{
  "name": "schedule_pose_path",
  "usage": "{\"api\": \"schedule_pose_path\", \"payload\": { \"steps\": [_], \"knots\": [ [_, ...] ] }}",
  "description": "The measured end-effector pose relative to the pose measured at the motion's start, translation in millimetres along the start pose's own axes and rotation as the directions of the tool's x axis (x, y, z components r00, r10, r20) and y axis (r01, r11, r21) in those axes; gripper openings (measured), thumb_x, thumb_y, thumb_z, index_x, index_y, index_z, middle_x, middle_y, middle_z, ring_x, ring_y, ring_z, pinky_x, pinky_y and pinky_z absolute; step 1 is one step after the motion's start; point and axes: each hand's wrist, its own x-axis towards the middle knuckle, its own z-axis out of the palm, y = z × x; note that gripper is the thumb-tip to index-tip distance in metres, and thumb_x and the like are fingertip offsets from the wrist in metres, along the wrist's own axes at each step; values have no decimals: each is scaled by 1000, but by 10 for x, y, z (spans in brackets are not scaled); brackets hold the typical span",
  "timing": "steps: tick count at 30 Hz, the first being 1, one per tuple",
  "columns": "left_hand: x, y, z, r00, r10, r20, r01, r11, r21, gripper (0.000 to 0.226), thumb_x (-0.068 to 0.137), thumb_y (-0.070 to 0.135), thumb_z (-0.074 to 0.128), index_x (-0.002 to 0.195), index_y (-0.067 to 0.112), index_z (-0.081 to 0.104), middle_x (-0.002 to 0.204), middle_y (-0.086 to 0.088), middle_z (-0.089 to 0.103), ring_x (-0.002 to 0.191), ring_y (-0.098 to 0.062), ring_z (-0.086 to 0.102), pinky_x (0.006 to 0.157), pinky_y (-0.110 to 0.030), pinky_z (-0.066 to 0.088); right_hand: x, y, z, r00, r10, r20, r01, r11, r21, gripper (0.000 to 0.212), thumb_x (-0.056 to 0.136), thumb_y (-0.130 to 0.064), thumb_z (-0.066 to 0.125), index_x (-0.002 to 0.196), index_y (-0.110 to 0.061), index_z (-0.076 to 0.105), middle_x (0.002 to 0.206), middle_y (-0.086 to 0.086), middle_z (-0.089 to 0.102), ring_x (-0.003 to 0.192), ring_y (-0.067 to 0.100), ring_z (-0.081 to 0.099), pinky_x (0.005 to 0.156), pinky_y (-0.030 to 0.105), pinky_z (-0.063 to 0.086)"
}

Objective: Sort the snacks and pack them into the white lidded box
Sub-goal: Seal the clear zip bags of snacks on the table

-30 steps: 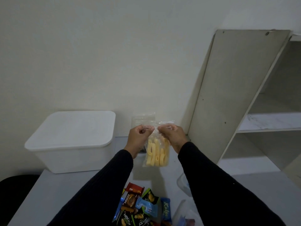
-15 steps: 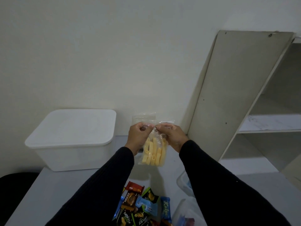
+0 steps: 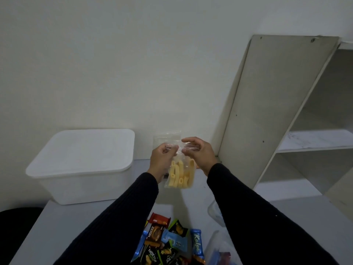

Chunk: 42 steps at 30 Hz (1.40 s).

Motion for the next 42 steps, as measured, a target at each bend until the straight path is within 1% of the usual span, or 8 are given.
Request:
{"api": "schedule_pose_path", "payload": {
  "steps": [4,12,21,25,29,33,37,42],
  "knots": [
    [-36,-17,-33,991,128,46,-133,986,99,30,89,16,62,111,35,58,92,-3,70,83,-14,66,77,-26,54,-9,11,27,999,8,-48,-11,998,-61,17,79,1,71,83,-16,68,84,-2,67,82,12,65,75,19,53],
    [-94,33,-113,977,203,68,-213,952,220,26,90,1,55,78,21,66,81,11,66,78,-1,61,69,-7,47,-55,18,122,993,-39,-115,27,995,-98,29,77,7,70,65,-17,60,69,-1,60,69,11,60,65,15,50],
    [-22,-44,-211,989,135,-61,-132,990,58,27,90,7,57,79,30,65,89,7,68,83,-14,63,79,-28,54,-240,8,172,997,0,-80,-7,997,-79,41,80,2,69,111,-25,64,100,-6,58,92,15,59,82,27,54],
    [33,-82,-127,995,86,47,-90,992,83,24,90,12,59,102,33,60,103,-1,64,91,-17,62,78,-30,55,-245,185,68,998,45,-48,-54,979,-197,31,80,8,65,97,-17,72,85,-9,62,83,13,58,76,21,51],
    [50,-273,36,969,65,237,-109,979,175,59,86,10,64,131,40,41,115,2,49,102,-15,57,74,-21,50,-125,427,-89,978,142,-151,-166,973,-158,39,78,9,63,77,-29,68,75,-3,60,78,20,59,73,26,49],
    [248,-620,258,948,113,297,-240,869,434,51,76,1,67,111,37,58,124,-3,49,102,-19,57,86,-22,50,113,698,-299,971,168,-172,-200,961,-188,35,76,12,64,78,-22,68,72,-3,59,70,14,57,64,22,48],
    [532,-868,520,980,34,195,-135,835,534,40,76,-3,65,101,29,68,118,0,47,86,-6,51,67,5,39,482,998,-476,979,185,-79,-201,923,-327,23,79,9,65,88,-11,70,79,-1,63,69,10,58,61,11,47],
    [1014,-1209,818,996,28,83,-69,831,552,41,75,-10,61,102,19,70,114,-6,45,89,-13,53,66,3,40,1071,1368,-646,971,240,3,-216,880,-423,20,83,4,62,95,-10,71,86,1,63,75,11,56,50,-3,39]
  ]
}}
